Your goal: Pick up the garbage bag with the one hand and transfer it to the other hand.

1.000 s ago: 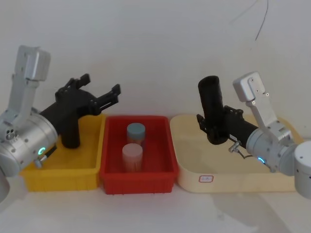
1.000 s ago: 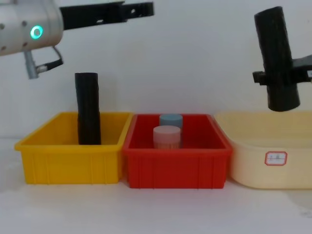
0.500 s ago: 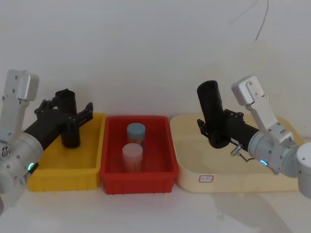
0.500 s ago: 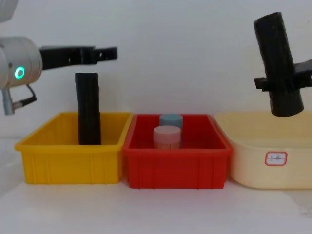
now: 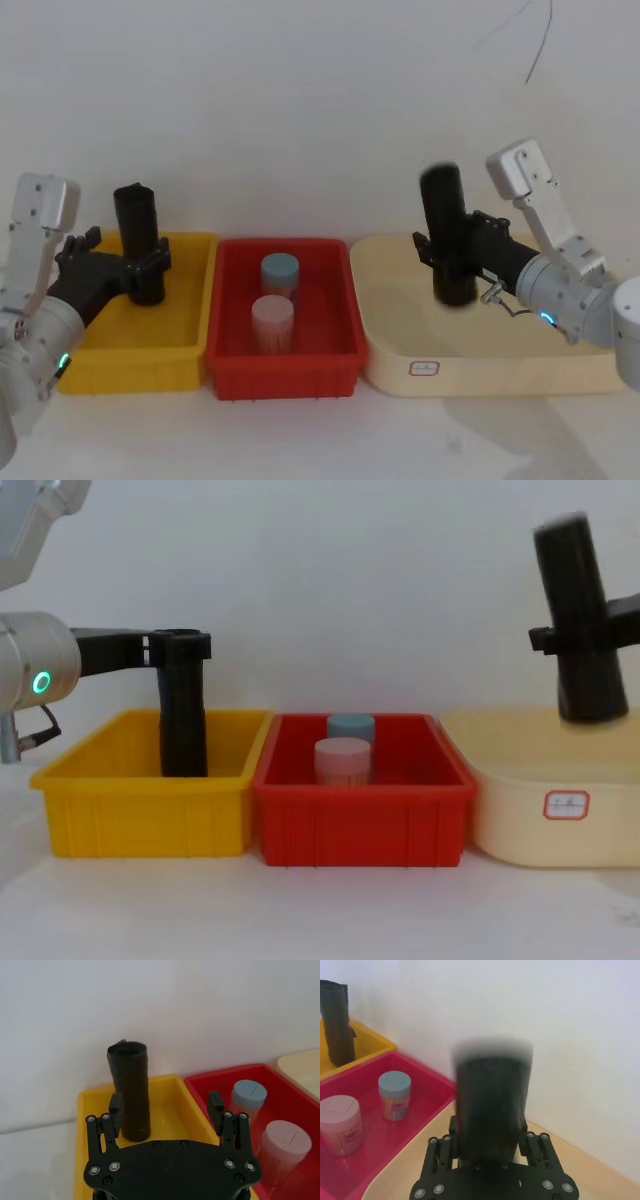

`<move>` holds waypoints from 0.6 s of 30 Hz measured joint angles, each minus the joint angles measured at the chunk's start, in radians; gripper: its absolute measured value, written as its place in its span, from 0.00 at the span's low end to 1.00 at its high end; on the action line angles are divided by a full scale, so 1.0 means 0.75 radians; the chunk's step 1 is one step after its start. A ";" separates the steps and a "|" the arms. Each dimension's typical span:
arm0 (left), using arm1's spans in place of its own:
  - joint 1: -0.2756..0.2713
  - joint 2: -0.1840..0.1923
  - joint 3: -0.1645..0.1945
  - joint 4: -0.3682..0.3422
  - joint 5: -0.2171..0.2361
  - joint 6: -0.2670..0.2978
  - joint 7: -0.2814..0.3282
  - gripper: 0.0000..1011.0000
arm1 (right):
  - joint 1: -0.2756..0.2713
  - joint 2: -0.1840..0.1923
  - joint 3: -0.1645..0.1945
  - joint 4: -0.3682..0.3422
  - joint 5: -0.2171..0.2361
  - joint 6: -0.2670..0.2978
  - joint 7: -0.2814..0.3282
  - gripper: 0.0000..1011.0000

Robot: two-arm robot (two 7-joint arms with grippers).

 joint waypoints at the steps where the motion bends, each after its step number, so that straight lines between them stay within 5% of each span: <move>1: 0.000 -0.003 -0.001 0.005 0.004 0.002 0.007 0.99 | 0.002 -0.001 0.001 0.003 0.000 0.000 0.000 0.64; 12: 0.002 -0.015 -0.002 0.028 0.023 0.010 0.038 0.99 | 0.022 -0.009 0.010 0.030 -0.002 0.002 0.003 0.94; 18: 0.003 -0.018 -0.003 0.033 0.027 0.011 0.045 0.99 | 0.027 -0.011 0.012 0.038 -0.002 0.003 0.004 0.99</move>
